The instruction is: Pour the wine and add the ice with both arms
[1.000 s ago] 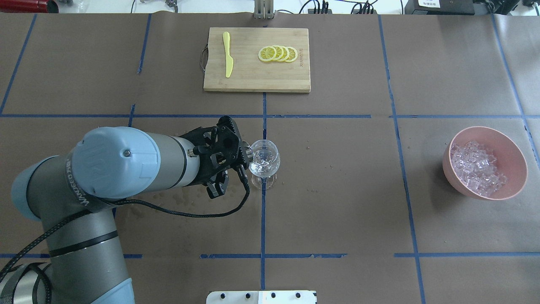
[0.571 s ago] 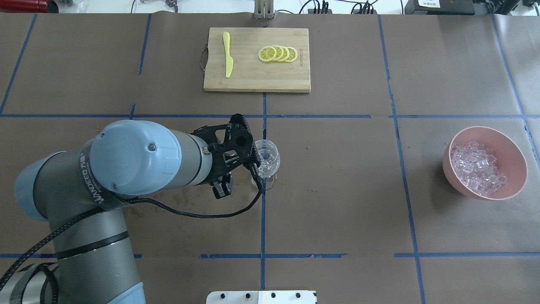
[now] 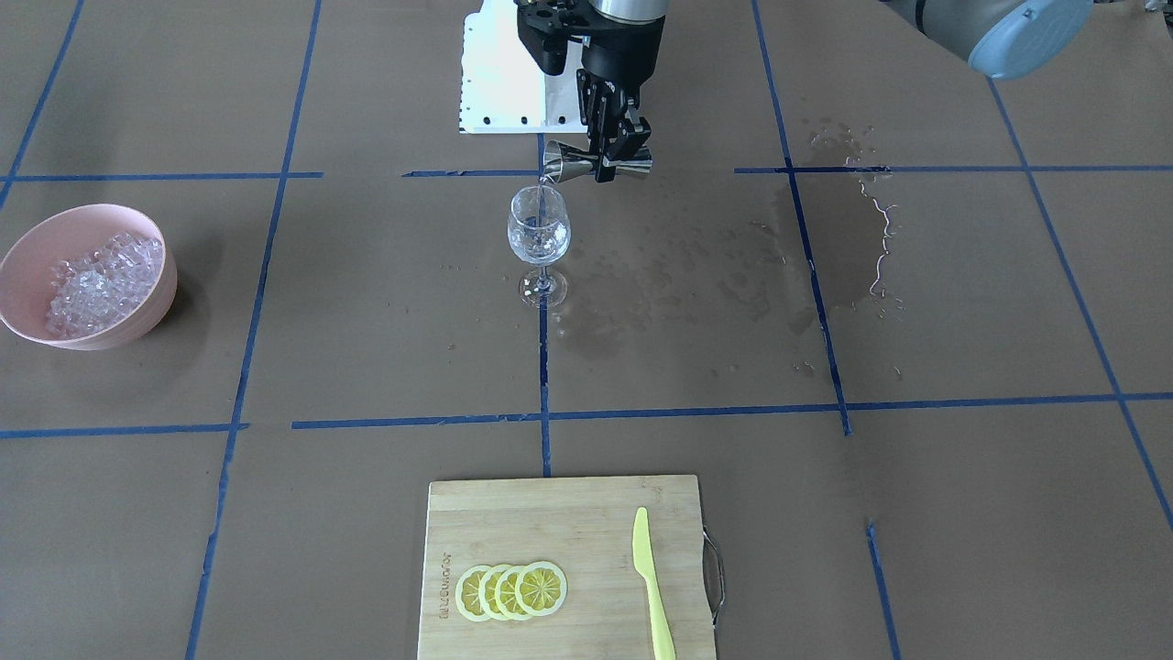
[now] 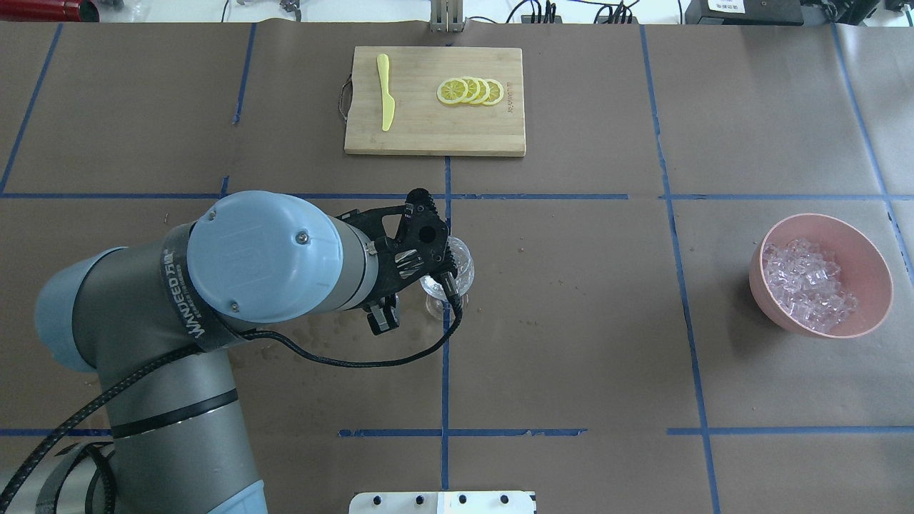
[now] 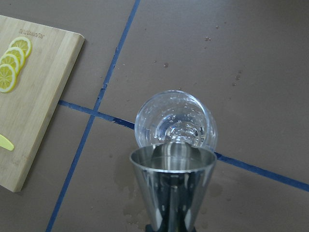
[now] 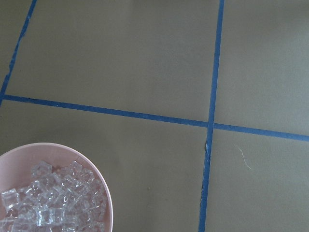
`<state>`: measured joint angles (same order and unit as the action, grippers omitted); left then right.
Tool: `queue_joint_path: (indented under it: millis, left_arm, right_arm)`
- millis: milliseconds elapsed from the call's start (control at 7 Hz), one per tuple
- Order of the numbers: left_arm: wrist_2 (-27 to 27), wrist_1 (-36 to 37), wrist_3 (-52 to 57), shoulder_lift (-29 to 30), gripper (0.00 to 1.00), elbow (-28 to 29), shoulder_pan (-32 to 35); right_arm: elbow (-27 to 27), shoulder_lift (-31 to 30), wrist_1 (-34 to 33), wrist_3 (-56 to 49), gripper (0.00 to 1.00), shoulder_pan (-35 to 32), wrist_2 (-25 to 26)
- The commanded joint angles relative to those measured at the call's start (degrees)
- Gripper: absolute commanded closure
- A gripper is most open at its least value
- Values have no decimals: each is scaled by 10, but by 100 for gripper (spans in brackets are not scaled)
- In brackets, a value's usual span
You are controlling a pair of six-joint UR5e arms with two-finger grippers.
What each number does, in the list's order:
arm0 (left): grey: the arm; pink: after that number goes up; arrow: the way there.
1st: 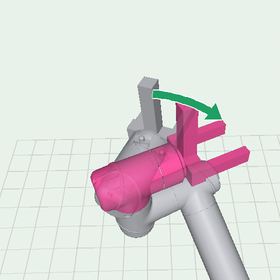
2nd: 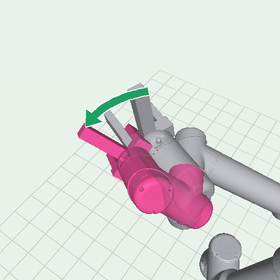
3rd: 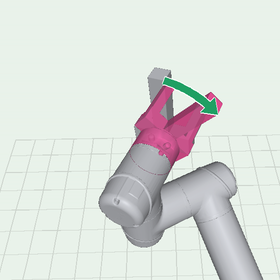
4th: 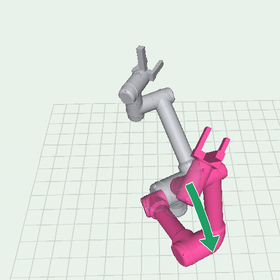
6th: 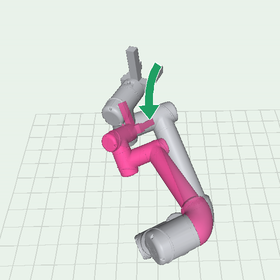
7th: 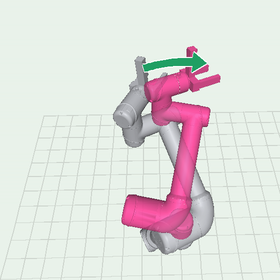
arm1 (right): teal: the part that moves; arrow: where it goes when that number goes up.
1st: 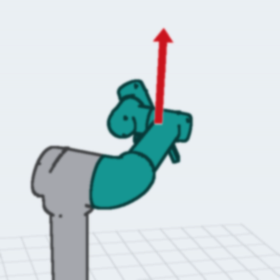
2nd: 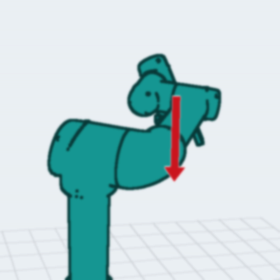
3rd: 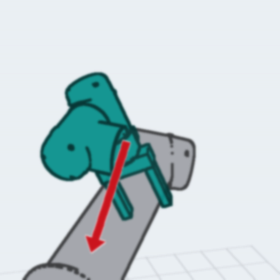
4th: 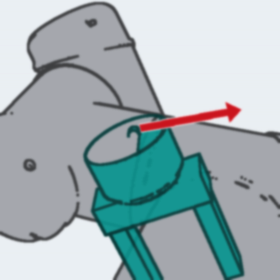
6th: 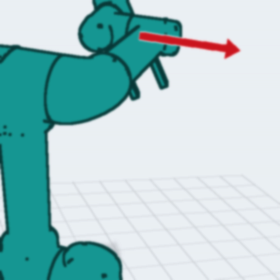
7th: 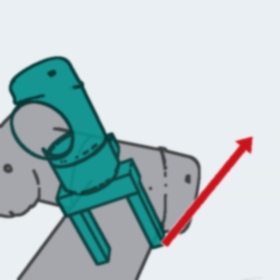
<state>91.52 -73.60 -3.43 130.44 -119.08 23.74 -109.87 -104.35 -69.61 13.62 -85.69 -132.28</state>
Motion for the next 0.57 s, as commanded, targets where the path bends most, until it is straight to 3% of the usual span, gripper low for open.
queue_joint_path:
  millis: [0, 429]
  left_arm:
    - [-2, 44, 0, 26, 100, 9, 1]
    - [-3, 74, 0, 61, 100, 46, 1]
  right_arm:
    - [0, 0, 0, 0, 0, 0, 0]
    - [0, 0, 0, 0, 0, 0, -1]
